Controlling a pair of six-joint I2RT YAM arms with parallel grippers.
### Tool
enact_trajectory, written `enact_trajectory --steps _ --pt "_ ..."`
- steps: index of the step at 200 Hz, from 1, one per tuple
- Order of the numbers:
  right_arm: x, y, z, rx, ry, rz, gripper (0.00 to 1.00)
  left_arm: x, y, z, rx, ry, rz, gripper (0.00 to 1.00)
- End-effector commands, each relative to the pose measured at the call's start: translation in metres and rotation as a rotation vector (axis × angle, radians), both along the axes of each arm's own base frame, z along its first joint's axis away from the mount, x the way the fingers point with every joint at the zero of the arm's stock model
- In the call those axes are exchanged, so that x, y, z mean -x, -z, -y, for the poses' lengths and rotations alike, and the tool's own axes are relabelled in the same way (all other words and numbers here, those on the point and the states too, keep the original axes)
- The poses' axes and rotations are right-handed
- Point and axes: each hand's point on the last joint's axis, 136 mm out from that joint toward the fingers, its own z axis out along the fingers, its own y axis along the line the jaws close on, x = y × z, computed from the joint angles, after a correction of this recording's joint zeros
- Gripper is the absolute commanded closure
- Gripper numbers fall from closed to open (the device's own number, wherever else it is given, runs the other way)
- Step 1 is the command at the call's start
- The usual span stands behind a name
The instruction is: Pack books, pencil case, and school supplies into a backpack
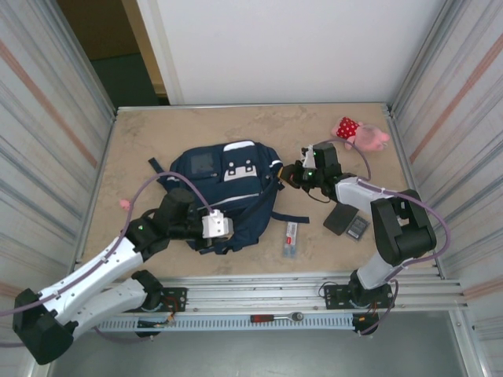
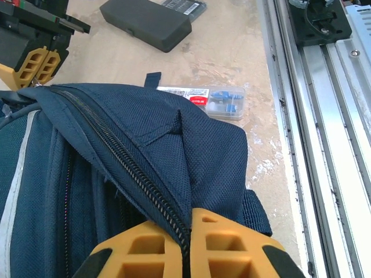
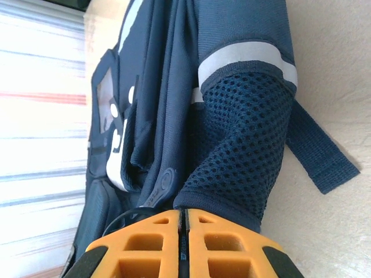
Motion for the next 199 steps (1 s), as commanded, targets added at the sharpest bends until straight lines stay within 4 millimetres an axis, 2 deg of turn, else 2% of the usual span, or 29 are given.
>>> enact_trajectory --steps 1,17,26,33,35,43,47,77,102,114,135,165,199 --pt "-0.038 -0.012 0.046 0.117 0.181 0.112 0.88 0.024 -0.022 0.008 0.063 0.136 -0.010 1.00" --pt "-0.023 -0.017 0.052 0.139 0.175 0.101 0.59 0.014 -0.015 0.008 0.047 0.094 0.012 1.00" --pt "-0.011 -0.020 0.054 0.156 0.164 0.089 0.50 0.007 -0.010 0.008 0.036 0.070 0.028 1.00" --pt "0.000 -0.022 0.056 0.176 0.154 0.081 0.47 0.005 -0.005 0.010 0.025 0.069 0.020 0.88" --pt "0.002 -0.024 0.057 0.182 0.153 0.083 0.46 0.006 -0.005 0.010 0.024 0.074 0.017 0.81" --pt "0.016 -0.028 0.057 0.209 0.137 0.085 0.45 0.007 -0.004 0.013 0.024 0.084 0.000 0.60" --pt "0.023 -0.030 0.057 0.221 0.128 0.086 0.44 0.007 -0.006 0.015 0.027 0.083 -0.010 0.54" --pt "0.068 -0.041 0.060 0.314 0.062 0.111 0.43 -0.011 -0.018 0.006 0.055 -0.028 -0.031 0.35" --pt "0.092 -0.051 0.057 0.324 0.016 0.159 0.43 -0.030 -0.029 -0.016 0.097 -0.114 -0.025 0.31" --pt "0.102 -0.054 0.054 0.326 -0.006 0.176 0.42 -0.037 -0.021 -0.027 0.049 -0.132 -0.018 0.30" --pt "0.116 -0.052 0.045 0.335 -0.051 0.173 0.42 -0.040 0.003 -0.037 -0.093 -0.113 -0.028 0.25" --pt "0.130 -0.050 0.036 0.350 -0.080 0.187 0.41 -0.048 0.022 -0.030 -0.179 -0.074 -0.015 0.21" --pt "0.133 -0.044 0.029 0.348 -0.090 0.181 0.41 -0.062 0.058 -0.008 -0.326 -0.057 0.038 0.16"
